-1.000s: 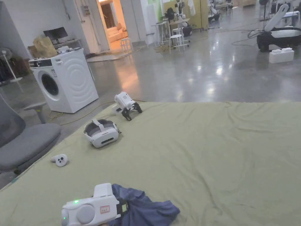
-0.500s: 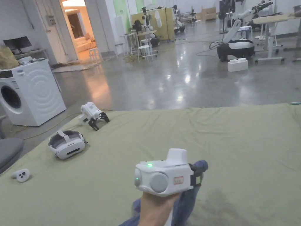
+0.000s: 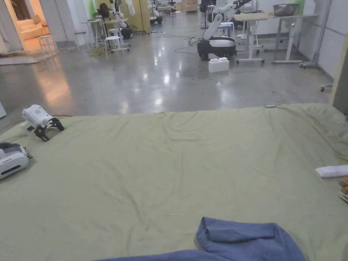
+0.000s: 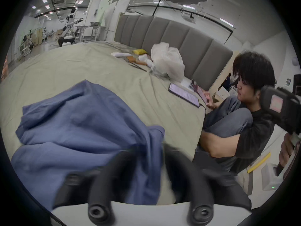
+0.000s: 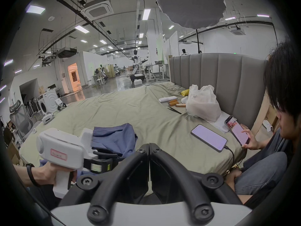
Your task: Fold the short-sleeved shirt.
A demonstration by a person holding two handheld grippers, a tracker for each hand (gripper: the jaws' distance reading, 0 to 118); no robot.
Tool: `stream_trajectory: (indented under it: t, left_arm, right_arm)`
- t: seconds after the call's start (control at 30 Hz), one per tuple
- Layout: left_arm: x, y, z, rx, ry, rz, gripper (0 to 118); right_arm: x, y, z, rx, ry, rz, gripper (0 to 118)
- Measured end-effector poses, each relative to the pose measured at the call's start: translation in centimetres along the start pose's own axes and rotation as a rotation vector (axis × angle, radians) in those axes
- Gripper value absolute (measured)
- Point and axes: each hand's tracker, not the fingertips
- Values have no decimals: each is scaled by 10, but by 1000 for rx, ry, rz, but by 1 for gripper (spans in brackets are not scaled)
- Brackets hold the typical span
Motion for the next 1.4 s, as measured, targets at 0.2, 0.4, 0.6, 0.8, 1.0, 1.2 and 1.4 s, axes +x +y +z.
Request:
stream_trajectory:
  t: [0.2,0.4,0.6,0.8,1.0,1.2,1.4]
  left_arm:
    - [-28,7,160,388,268,44,84]
    - [-8,-22,339,655,731,-60,84]
    - [33,-67,419,731,1048,-20,16]
    - [41,-91,436,721,1045,44,0]
    - [-31,-89,397,541,880,269,0]
    - [-171,-93,305,223,753,529,86]
    - [-252,-94,255,134,778,602,80]
  right_arm:
    - [-23,16,-5,90,78,21,0]
    - [-50,42,-6,174,159,72,0]
    - [-69,59,5,220,216,123,0]
    - [-81,66,12,245,259,135,0]
    - [-80,60,2,221,272,105,0]
    - [-72,49,-9,151,244,92,0]
    - [-56,37,-21,64,183,85,0]
